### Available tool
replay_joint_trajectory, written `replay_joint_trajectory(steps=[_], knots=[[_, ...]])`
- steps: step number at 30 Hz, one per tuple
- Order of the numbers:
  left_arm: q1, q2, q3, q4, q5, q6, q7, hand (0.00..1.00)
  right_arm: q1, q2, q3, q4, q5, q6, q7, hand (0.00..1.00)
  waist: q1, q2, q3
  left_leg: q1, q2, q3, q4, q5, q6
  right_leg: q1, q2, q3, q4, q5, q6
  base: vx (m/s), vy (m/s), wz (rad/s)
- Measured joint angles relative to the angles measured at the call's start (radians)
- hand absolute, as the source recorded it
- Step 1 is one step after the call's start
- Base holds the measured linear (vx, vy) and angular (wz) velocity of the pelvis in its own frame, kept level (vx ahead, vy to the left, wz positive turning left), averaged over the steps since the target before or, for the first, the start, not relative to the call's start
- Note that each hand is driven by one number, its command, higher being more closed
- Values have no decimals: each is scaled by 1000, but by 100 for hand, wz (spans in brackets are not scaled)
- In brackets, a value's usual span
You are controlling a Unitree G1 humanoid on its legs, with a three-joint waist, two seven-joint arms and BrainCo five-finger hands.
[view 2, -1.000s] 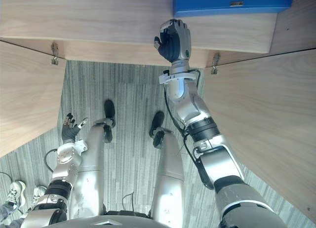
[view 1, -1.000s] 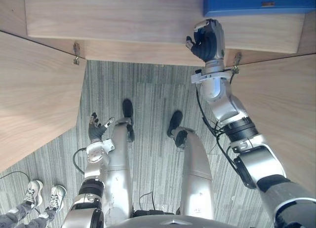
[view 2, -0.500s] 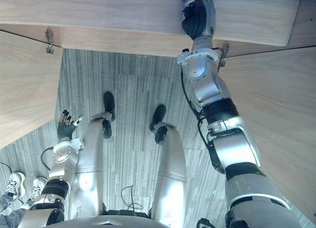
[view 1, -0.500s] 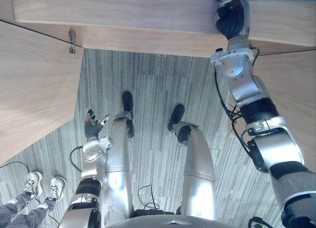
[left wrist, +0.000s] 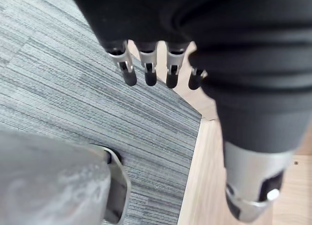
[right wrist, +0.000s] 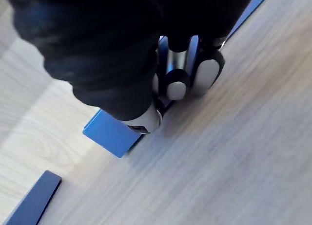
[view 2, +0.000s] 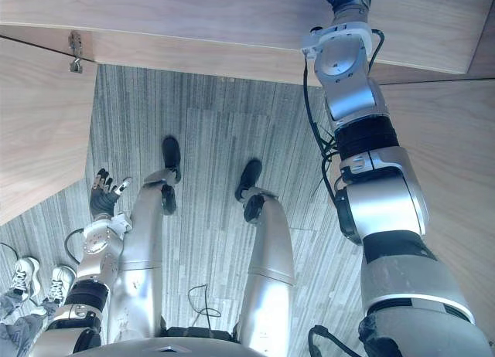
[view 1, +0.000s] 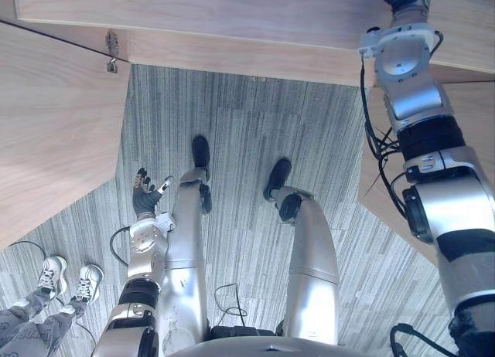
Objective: Walk over to the cabinet, pick up the folder, carry it to the office cabinet, place the folder inside the office cabinet, then close the office cabinet door
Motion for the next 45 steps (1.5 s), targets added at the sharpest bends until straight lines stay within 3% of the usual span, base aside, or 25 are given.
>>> replay_joint_trajectory(steps=[8,13,18,22,26,29,34,36,38,40,45], knots=[[0,-9,8,0,-16,0,1,0,-2,22,-51,5,142,-21,-1,100,-3,0,0,0,-3,-5,-15,16,-2,0,-3,-8,-4,3,-4,2,-5,2],[0,-28,22,-1,-20,3,2,0,47,66,-185,-38,254,-24,-13,100,0,0,0,8,0,-1,-3,19,-1,5,-1,-5,0,6,-8,0,-3,-1],[2,-35,31,-3,-17,14,9,0,323,162,-265,-442,310,-53,-47,100,-9,0,0,80,11,11,-7,17,0,67,8,7,-3,6,-7,-6,-25,-6],[22,-56,34,-4,2,26,8,0,602,278,-282,-768,305,-124,-42,100,-17,-1,-1,185,34,46,-35,-12,-6,160,21,17,-43,0,-6,-30,-27,-19],[55,-76,61,-1,23,44,4,0,809,396,-276,-932,306,-166,-10,100,-29,-1,-3,325,47,94,-107,-12,-6,287,23,14,-133,30,-3,31,-9,-22],[104,-87,67,7,44,49,-18,0,947,453,-208,-994,305,-206,57,100,-33,-2,-35,439,50,120,-158,-7,-2,397,33,18,-207,59,3,97,-4,-19],[183,-113,69,107,97,65,-54,0,1193,479,-38,-961,206,-209,211,100,-35,-6,-153,650,57,162,-244,-27,-1,611,58,29,-347,78,19,169,14,-17],[210,-109,63,143,125,72,-63,0,1258,502,-12,-890,174,-201,256,100,-35,-22,-180,736,54,187,-283,-30,-3,678,62,48,-384,81,24,169,15,-27],[233,-102,44,184,147,81,-70,0,1311,514,-5,-783,137,-193,285,100,-42,-26,-222,789,50,200,-328,-29,-8,724,69,54,-429,91,30,126,12,-20],[236,-77,12,262,179,88,-90,0,1322,513,-16,-567,72,-166,296,100,-61,-28,-258,863,27,204,-421,1,-18,785,70,62,-502,118,35,117,28,-8],[242,-22,-22,321,240,89,-101,0,1300,513,-109,-192,-30,-98,307,100,-72,-19,-279,1002,-5,231,-604,82,-18,904,87,77,-669,199,45,82,22,-14]])
